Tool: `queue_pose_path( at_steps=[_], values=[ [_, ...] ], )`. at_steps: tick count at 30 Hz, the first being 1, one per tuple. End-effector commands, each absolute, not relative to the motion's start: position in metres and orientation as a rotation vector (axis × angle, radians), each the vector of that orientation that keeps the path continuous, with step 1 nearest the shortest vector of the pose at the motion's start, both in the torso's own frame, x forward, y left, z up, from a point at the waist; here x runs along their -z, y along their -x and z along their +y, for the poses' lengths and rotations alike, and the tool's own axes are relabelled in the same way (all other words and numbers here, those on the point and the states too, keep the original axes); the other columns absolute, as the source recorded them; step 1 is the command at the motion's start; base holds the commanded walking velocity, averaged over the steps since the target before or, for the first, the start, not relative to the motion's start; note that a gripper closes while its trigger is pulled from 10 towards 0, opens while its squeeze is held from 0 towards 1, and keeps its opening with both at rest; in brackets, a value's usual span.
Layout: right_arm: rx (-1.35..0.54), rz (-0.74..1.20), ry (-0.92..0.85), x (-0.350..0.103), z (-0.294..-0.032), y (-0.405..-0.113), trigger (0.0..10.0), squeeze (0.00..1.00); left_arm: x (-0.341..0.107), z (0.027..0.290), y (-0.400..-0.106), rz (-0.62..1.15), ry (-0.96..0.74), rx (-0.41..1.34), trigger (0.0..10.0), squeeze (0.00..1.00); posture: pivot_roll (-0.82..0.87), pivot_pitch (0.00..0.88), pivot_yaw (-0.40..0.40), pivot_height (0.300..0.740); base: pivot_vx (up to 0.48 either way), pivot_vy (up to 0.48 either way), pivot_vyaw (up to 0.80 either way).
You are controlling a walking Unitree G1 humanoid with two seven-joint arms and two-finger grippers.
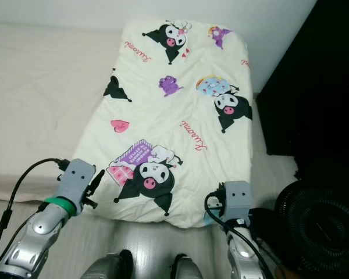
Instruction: Clean up the room
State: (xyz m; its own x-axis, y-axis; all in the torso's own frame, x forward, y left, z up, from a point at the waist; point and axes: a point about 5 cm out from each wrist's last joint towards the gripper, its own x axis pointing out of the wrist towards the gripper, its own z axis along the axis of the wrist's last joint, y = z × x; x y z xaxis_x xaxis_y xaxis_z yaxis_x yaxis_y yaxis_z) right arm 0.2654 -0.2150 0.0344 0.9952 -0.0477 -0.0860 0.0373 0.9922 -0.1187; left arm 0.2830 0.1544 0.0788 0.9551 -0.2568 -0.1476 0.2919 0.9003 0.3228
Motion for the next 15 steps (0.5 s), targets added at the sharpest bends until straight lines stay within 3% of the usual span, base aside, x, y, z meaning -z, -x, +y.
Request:
queue_pose_path(
  at_steps=[1, 13, 15],
  values=[
    [0.059, 0.127, 0.106, -0.025, -0.216, -0.258, 10.0, 0.00, -0.069, 0.155, -0.277, 0.145, -0.349, 0.293, 10.0, 0.00, 0.01, 0.171, 0.103, 0.740, 0.000, 0.000, 0.00],
    [0.048, 0.152, 0.107, -0.020, -0.214, -0.258, 10.0, 0.00, -0.063, 0.152, -0.279, 0.161, -0.344, 0.284, 10.0, 0.00, 0.00, 0.153, 0.087, 0.740, 0.000, 0.000, 0.00],
    [0.023, 0.158, 0.112, -0.019, -0.209, -0.260, 10.0, 0.00, -0.057, 0.155, -0.279, 0.175, -0.338, 0.260, 10.0, 0.00, -0.01, 0.109, 0.053, 0.740, 0.000, 0.000, 0.00]
  ],
)
